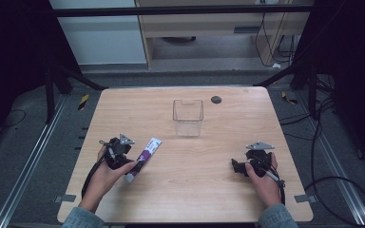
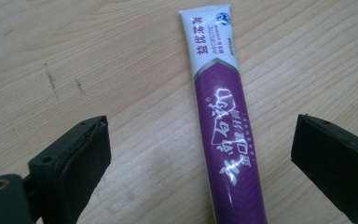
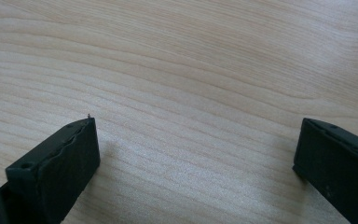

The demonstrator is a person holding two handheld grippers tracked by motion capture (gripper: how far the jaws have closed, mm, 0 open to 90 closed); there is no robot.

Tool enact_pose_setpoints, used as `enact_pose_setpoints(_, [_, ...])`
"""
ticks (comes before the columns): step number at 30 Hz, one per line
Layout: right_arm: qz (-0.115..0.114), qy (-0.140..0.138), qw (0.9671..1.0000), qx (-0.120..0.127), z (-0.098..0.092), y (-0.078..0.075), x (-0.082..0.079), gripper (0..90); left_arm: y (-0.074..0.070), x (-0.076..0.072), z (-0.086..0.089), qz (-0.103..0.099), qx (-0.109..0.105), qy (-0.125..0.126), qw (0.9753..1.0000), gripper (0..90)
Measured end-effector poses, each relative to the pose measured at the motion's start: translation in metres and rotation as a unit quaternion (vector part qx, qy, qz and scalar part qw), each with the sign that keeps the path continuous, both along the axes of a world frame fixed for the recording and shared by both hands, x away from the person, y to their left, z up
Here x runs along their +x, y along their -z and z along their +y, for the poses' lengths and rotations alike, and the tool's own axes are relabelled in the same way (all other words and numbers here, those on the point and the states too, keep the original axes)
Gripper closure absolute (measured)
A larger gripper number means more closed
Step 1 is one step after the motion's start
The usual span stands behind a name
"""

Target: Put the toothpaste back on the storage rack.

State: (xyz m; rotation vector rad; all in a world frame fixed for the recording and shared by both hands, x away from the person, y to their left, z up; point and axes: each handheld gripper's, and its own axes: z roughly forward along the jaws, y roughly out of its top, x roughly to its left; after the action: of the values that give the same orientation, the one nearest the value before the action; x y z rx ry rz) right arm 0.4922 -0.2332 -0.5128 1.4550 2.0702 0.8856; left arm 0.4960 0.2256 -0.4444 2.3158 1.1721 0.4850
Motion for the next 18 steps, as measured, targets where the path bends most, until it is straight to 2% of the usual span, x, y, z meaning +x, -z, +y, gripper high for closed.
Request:
enact_pose_setpoints(4, [0.0, 0.0, 1.0, 0.0, 0.0, 0.0, 0.0, 0.3, -0.001, 0.004, -0.009, 0.014, 0.004, 0.02, 0.9997, 6.3])
enact_pose_setpoints(11, [0.0, 0.0, 1.0, 0.0, 0.0, 0.0, 0.0, 0.4, -0.002, 0.012, -0.021, 0.03, 0.018, 0.038, 0.9987, 9.5])
enact_pose_setpoints(13, [0.0, 0.0, 1.0, 0.0, 0.0, 0.0, 0.0, 0.4, -0.003, 0.016, -0.025, 0.041, 0.023, 0.042, 0.998, 12.6])
enact_pose_setpoints(14, [0.0, 0.0, 1.0, 0.0, 0.0, 0.0, 0.0, 0.4, -0.002, 0.019, -0.028, 0.052, 0.026, 0.052, 0.9969, 14.6])
enact_pose_setpoints(17, [0.0, 0.0, 1.0, 0.0, 0.0, 0.0, 0.0, 0.3, 0.001, 0.024, -0.031, 0.061, 0.035, 0.055, 0.996, 16.2])
enact_pose_setpoints(18, [0.0, 0.0, 1.0, 0.0, 0.0, 0.0, 0.0, 0.3, 0.002, 0.026, -0.032, 0.064, 0.04, 0.056, 0.9956, 19.9])
